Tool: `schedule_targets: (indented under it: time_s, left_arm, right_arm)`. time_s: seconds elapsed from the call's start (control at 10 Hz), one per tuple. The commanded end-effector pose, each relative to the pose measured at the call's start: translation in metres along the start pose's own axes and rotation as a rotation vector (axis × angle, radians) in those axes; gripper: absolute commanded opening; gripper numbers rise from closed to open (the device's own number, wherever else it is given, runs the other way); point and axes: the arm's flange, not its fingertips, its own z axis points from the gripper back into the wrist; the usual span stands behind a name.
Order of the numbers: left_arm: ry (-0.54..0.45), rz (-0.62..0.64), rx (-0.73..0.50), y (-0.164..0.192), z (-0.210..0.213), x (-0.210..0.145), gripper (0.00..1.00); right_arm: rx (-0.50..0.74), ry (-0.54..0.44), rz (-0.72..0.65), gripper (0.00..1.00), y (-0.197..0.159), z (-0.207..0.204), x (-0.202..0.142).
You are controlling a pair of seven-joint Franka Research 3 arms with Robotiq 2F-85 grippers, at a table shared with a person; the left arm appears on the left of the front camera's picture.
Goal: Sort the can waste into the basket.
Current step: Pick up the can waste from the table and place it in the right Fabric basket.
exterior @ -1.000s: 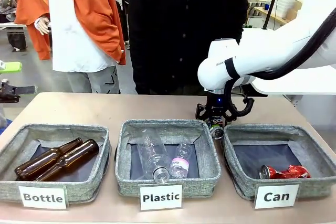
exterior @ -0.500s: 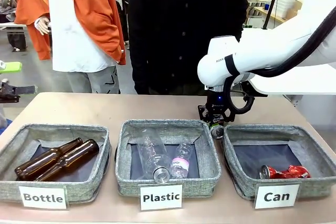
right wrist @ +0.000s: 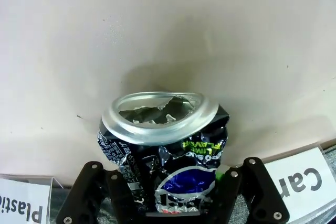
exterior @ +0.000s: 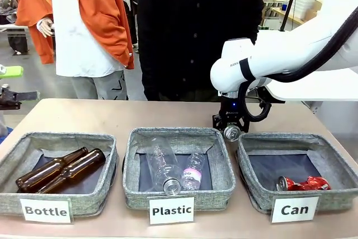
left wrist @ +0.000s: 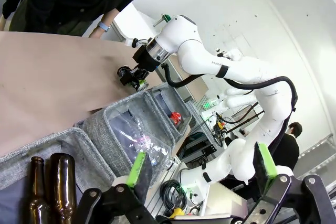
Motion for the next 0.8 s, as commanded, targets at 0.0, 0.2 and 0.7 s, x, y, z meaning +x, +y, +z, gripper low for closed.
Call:
schedule_targets:
  time_s: [0.0, 0.2, 0.7]
  left_arm:
    - [-0.014, 0.001, -0.002, -0.003, 0.000, 0.001, 1.00]
    - [-0.014, 0.001, -0.002, -0.003, 0.000, 0.001, 1.00]
    - [-0.014, 0.001, -0.002, -0.003, 0.000, 0.001, 1.00]
  right_arm:
    - [0.013, 0.008, -0.011, 0.00, -0.001, 0.004, 0.001]
    - [0.016, -0.008, -0.022, 0.00, -0.005, 0.011, 0.001]
    - [0.047, -0.064, 0.550, 0.00, -0.080, 0.143, -0.112]
